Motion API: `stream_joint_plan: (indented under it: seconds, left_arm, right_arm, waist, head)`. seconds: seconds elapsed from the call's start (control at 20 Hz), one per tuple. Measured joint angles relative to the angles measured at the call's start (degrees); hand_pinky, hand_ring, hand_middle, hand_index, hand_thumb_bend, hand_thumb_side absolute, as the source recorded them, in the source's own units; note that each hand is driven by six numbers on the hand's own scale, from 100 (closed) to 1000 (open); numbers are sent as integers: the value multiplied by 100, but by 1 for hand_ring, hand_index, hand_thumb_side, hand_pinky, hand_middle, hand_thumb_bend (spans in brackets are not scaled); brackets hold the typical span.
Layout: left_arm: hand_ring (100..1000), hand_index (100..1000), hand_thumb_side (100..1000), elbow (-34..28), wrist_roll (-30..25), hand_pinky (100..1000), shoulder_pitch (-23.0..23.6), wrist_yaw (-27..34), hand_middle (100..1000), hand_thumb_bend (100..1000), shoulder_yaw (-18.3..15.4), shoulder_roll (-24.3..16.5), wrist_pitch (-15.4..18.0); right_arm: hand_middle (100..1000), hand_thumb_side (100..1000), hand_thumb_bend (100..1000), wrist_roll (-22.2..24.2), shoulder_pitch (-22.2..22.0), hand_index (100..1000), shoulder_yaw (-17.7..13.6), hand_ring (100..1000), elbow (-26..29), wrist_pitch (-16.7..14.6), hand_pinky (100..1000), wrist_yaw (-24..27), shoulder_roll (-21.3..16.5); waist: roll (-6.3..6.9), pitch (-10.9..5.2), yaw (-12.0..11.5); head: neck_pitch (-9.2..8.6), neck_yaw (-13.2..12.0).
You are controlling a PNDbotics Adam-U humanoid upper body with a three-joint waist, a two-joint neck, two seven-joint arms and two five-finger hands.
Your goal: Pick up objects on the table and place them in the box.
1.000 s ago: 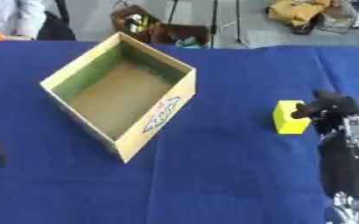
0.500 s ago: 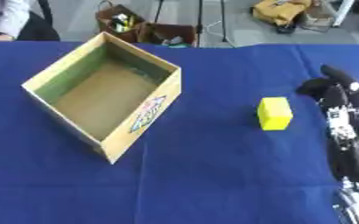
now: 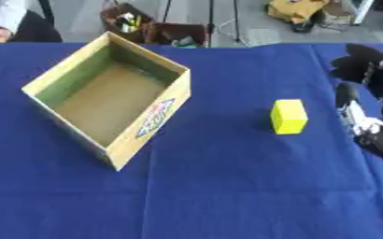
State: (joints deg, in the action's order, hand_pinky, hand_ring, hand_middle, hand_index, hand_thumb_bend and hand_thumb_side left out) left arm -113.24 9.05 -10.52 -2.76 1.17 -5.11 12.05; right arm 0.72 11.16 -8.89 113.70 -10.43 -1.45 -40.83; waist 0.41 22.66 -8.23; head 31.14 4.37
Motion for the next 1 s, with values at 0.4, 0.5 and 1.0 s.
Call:
stream_joint_plan:
  seconds: [0.4, 0.5, 1.0]
  left_arm:
    - [382, 677, 944, -10, -19, 259, 45, 16, 398, 100, 2, -42, -19]
    - [382, 676, 943, -10, -20, 258, 47, 17, 398, 100, 3, -42, -20]
    - [381, 676, 944, -13, -81, 256, 49, 42, 396, 100, 51, -43, -50]
  right_arm:
    - [807, 659, 100, 649, 200, 954, 90, 811, 1, 380, 820, -643, -1027]
    - [816, 696, 100, 816, 273, 962, 112, 816, 1, 465, 817, -806, -1297]
    - [856, 839, 100, 1662, 709, 1000, 408, 847, -3, 925, 836, -1646, -2356]
  waist:
    - [43, -90, -8]
    - [59, -106, -26]
    - [92, -112, -150]
  head:
    - [248, -197]
    - [250, -198]
    - [241, -27]
